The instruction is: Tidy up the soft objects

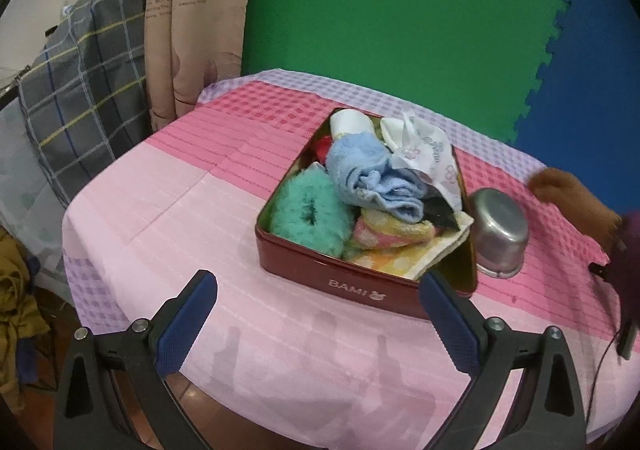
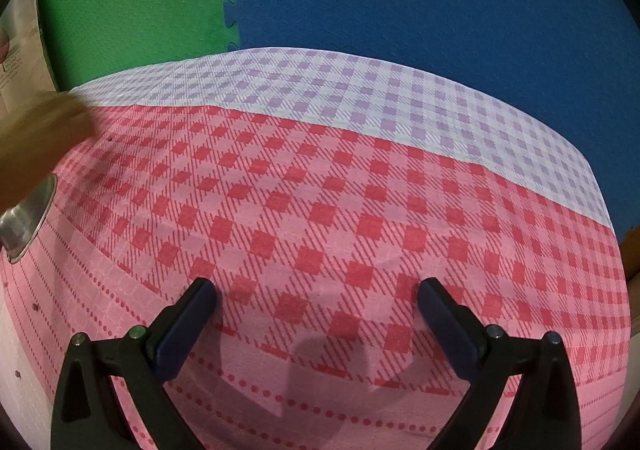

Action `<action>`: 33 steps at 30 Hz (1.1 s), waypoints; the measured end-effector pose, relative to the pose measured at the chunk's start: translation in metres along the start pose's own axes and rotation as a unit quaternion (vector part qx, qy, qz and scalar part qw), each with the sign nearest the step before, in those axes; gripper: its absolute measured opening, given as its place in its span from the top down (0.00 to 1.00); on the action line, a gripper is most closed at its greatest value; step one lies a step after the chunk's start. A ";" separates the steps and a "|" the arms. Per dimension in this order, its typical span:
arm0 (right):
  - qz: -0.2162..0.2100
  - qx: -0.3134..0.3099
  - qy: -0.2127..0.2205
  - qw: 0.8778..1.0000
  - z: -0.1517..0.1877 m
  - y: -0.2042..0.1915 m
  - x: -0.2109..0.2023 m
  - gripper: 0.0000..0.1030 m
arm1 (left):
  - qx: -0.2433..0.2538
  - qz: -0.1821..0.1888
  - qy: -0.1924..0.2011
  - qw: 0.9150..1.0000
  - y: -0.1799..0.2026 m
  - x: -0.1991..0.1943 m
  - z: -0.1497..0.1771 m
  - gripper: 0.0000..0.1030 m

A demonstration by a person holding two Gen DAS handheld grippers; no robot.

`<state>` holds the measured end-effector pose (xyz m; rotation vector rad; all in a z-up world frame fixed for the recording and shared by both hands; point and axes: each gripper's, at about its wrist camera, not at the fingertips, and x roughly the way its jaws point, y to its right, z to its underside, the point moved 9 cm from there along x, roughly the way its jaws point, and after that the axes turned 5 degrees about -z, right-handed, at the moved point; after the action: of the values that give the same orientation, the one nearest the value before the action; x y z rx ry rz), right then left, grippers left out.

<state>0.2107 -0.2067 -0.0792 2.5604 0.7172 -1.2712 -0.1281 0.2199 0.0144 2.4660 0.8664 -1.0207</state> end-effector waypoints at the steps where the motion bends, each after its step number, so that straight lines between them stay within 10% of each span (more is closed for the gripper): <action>1: 0.000 0.000 0.000 1.000 0.000 0.000 0.000 0.00 | 0.003 -0.006 0.002 1.000 -0.001 0.001 0.000 0.03; 33: 0.000 0.000 0.000 1.000 0.000 0.000 0.000 0.00 | -0.005 -0.001 0.005 1.000 -0.003 -0.006 -0.007 0.03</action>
<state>0.2101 -0.2066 -0.0794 2.5602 0.7173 -1.2716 -0.1300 0.2231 0.0236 2.4647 0.8737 -1.0040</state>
